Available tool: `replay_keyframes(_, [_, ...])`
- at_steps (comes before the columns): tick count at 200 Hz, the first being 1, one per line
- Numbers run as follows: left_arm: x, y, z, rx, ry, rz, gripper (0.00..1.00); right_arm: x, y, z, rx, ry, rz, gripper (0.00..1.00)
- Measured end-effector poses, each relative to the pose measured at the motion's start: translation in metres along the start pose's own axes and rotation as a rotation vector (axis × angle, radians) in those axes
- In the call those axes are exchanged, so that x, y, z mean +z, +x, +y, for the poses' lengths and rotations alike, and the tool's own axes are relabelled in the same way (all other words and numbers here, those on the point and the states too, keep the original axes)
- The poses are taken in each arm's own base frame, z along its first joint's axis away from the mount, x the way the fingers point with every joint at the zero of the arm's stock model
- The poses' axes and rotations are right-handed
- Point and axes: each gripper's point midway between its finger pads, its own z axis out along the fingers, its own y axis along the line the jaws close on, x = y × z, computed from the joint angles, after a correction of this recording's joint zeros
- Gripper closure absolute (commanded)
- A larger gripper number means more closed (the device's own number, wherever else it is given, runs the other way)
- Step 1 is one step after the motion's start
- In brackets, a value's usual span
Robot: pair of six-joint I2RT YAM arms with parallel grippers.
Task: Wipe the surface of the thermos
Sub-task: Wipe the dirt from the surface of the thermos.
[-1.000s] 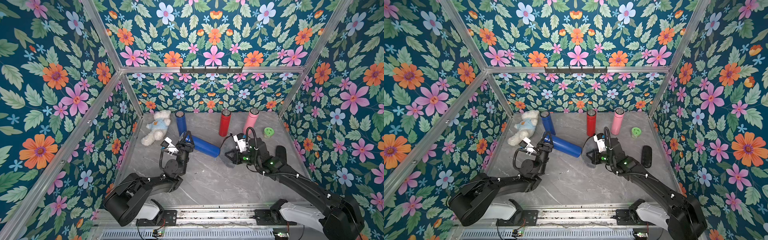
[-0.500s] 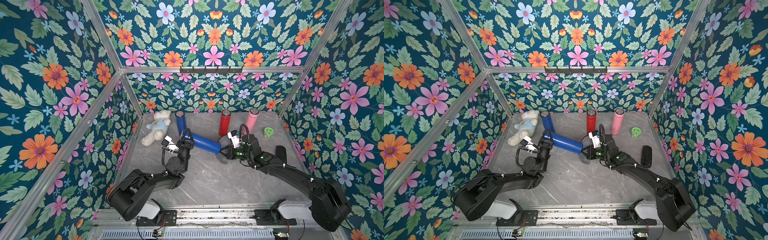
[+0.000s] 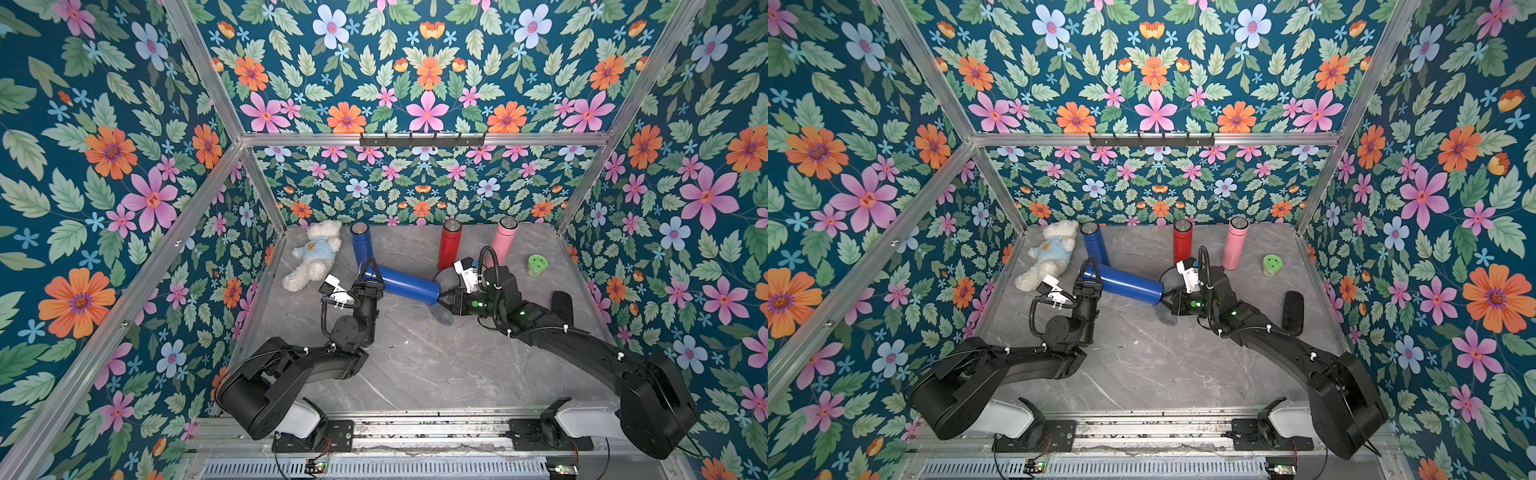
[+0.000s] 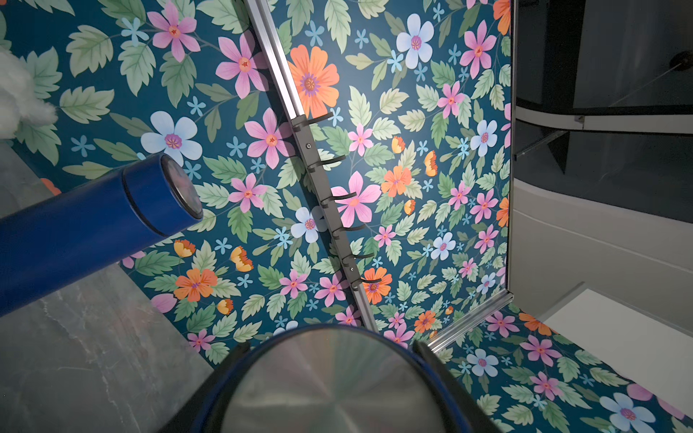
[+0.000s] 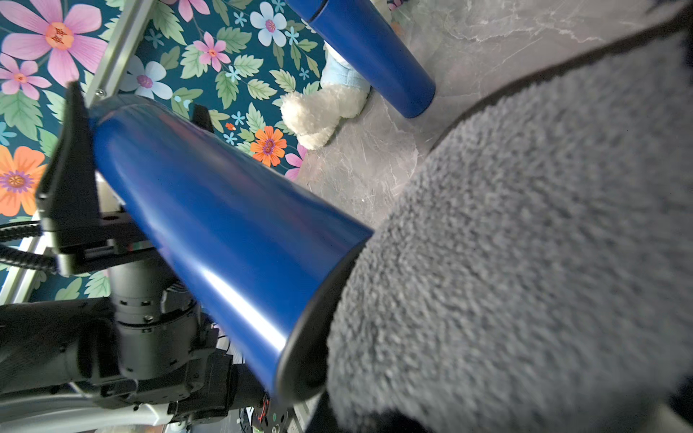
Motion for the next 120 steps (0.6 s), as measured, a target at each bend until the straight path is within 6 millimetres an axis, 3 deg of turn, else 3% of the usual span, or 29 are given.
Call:
replay_keyframes(40, [-0.002, 0.003, 0.014, -0.036, -0.036, 0.002, 1.00, -0.013, 0.000, 0.007, 0.015, 0.012, 0.005, 1.00])
replay_keyframes(61, [0.000, 0.004, 0.011, -0.039, -0.028, 0.001, 1.00, -0.014, -0.001, 0.007, 0.015, 0.017, 0.003, 1.00])
replay_keyframes(107, [0.004, 0.000, 0.005, 0.064, -0.032, -0.007, 1.00, 0.009, 0.006, -0.012, 0.019, 0.017, 0.019, 1.00])
replay_keyframes(120, [0.005, 0.002, -0.006, 0.046, 0.003, 0.008, 1.00, 0.017, 0.013, -0.017, 0.030, 0.009, 0.043, 1.00])
